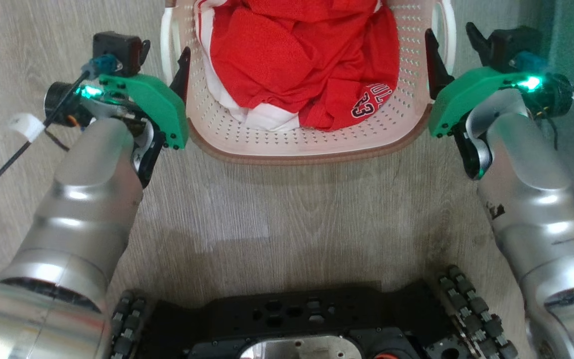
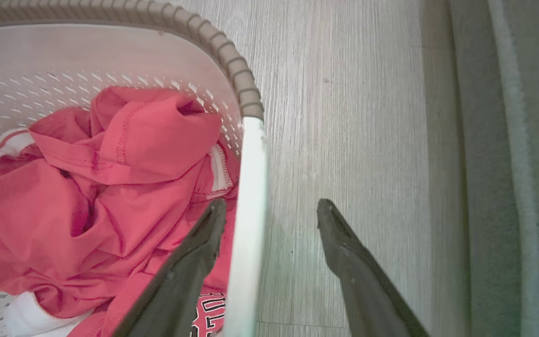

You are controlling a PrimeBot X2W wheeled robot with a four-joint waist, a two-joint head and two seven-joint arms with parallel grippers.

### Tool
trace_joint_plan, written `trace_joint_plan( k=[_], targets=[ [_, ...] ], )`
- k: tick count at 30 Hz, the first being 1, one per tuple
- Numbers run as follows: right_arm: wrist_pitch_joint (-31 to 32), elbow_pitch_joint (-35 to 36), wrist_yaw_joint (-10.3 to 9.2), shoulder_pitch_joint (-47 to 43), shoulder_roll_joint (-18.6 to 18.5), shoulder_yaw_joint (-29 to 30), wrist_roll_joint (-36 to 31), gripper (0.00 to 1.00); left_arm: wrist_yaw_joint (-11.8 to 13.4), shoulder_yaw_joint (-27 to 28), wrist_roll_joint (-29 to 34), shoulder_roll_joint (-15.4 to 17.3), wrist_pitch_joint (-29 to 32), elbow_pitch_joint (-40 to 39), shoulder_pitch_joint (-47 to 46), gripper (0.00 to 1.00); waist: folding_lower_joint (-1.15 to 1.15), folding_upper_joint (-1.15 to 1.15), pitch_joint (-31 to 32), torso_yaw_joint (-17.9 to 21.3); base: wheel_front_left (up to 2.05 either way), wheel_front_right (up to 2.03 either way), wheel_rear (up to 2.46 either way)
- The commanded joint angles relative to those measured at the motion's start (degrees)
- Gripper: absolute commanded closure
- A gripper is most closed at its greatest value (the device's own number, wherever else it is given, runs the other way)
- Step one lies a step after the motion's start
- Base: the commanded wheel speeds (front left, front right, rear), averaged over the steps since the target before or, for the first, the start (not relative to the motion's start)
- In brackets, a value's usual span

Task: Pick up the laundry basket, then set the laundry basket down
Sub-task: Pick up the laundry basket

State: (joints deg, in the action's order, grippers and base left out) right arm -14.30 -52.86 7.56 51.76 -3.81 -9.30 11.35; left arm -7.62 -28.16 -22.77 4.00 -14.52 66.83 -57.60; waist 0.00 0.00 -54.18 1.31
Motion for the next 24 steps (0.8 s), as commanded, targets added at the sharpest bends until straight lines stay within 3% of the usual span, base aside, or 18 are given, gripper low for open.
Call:
trace_joint_plan(
  k=[1,2,3,4,15,24],
  targets=[
    [-0.7,-1.1,-0.08,-0.8,0.9,-1.6,1.0,0.00,0.1,-0.2,-1.7,2.2,0.3,0.7,0.5,0.00,0.00,0.00,-0.3,-0.3,0.00,0.00,0.00],
    [-0.7,-2.1,-0.08,-0.2,0.9,-2.0,1.6,0.44,0.1,-0.8,-2.6,2.1,0.7,0.9,0.3,0.17,0.00,0.00,-0.4,-0.5,0.00,0.00,0.00],
    [-0.7,-3.3,-0.08,0.3,0.9,-2.4,2.0,0.77,0.1,-1.4,-3.4,2.1,0.8,1.0,0.0,0.68,0.00,0.00,-0.5,-0.6,0.00,0.00,0.00],
    [-0.7,-4.3,-0.08,0.9,0.9,-2.7,2.5,1.00,0.1,-1.9,-4.3,2.1,1.0,1.1,-0.1,1.00,0.00,0.00,-0.5,-0.6,0.00,0.00,0.00],
    [-0.7,-9.1,-0.08,3.3,0.9,-4.3,4.0,1.00,0.1,-7.6,-11.4,2.4,2.5,1.2,0.1,1.00,0.00,0.00,0.3,-1.3,0.00,0.00,0.00],
    [-0.7,-12.6,-0.08,4.6,0.9,-6.0,3.7,1.00,0.1,-11.9,-19.5,3.0,8.3,-0.5,0.5,1.00,0.00,0.00,3.7,-2.1,0.00,0.00,0.00]
  ],
)
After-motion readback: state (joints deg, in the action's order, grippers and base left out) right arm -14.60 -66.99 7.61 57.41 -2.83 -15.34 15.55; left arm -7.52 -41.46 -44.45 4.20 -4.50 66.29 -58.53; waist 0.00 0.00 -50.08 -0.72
